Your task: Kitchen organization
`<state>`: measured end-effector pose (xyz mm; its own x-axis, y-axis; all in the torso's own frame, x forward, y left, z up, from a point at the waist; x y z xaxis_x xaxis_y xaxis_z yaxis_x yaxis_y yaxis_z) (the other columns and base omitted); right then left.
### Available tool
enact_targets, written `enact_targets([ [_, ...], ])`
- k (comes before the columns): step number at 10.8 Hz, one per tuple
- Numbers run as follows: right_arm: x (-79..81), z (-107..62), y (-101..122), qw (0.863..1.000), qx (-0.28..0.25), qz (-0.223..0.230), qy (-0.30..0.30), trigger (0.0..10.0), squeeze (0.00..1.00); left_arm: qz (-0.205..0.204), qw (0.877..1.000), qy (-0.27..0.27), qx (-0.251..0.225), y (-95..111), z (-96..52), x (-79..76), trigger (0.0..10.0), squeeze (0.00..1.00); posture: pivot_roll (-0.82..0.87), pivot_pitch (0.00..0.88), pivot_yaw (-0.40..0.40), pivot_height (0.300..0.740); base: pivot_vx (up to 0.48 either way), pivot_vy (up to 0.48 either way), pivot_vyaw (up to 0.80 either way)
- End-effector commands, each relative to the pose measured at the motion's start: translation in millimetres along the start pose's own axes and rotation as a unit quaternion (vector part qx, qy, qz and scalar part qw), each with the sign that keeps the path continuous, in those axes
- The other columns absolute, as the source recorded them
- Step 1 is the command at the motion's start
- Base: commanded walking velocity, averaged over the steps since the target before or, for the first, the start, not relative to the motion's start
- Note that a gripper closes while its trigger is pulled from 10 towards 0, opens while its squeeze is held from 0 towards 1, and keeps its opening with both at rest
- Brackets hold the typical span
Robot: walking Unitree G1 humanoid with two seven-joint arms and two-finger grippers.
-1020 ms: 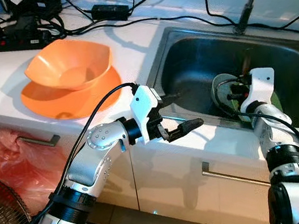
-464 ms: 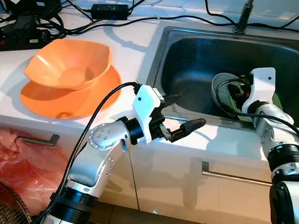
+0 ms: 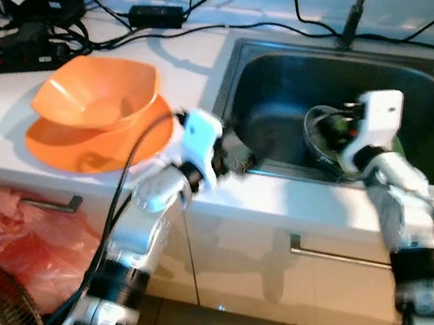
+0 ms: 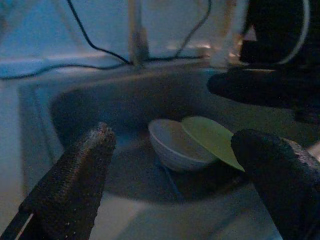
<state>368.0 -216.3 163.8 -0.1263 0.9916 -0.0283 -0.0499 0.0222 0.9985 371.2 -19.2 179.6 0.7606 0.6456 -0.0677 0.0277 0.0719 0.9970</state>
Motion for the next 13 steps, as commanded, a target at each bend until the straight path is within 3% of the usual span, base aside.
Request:
enact_targets([
  [1, 5.5, -10.1, 10, 1.000, -0.008, 0.006, 0.000, 10.0, 1.00, 0.011, 0.999, 0.036, -0.016, 5, 4.2, 9.2, 10.0, 1.00, 0.21, 0.000, -0.162, 0.740, 0.000, 0.000, 0.00],
  [2, 8.0, -13.5, 10, 1.000, -0.008, 0.003, 0.003, 10.0, 1.00, 0.015, 0.998, 0.050, -0.019, 7, 5.4, 13.3, 10.0, 1.00, 0.21, 0.000, -0.164, 0.740, 0.000, 0.000, 0.00],
  [4, 22.1, -36.5, 8, 1.000, 0.005, -0.002, -0.001, 10.0, 1.00, 0.050, 0.987, 0.150, -0.017, 10, 3.1, 49.9, 10.0, 1.00, 0.19, 0.000, -0.168, 0.740, 0.000, 0.000, 0.00],
  [6, 26.1, -43.9, 10, 1.000, 0.010, 0.000, -0.002, 10.0, 1.00, 0.071, 0.982, 0.173, -0.011, 11, 2.2, 59.7, 10.0, 1.00, 0.19, 0.000, -0.169, 0.740, 0.000, 0.000, 0.00],
  [11, 37.8, -53.1, 13, 1.000, 0.025, 0.003, 0.007, 10.0, 1.00, 0.141, 0.953, 0.269, 0.008, 22, -12.1, 106.7, 10.0, 1.00, 0.19, 0.000, -0.182, 0.740, 0.000, 0.000, 0.00],
  [13, 35.4, -53.9, 15, 1.000, 0.028, 0.000, 0.006, 10.0, 1.00, 0.132, 0.955, 0.266, 0.001, 27, -10.2, 107.7, 10.0, 0.00, 0.19, 0.000, -0.183, 0.740, 0.000, 0.000, 0.00],
])
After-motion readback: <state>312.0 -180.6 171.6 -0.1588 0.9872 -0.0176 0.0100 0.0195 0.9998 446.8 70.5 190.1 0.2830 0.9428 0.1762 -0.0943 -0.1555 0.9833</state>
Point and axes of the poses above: a point about 5 cm out from each wrist's last joint towards the gripper, its own z axis pointing out of the wrist towards the gripper, its own y axis along the axis of the wrist's last joint, x = y × z, the point moved 5 cm from there along z, pointing out of the wrist towards the gripper, and after that the axes turned 12 degrees about -z, right-handed, at the moved point
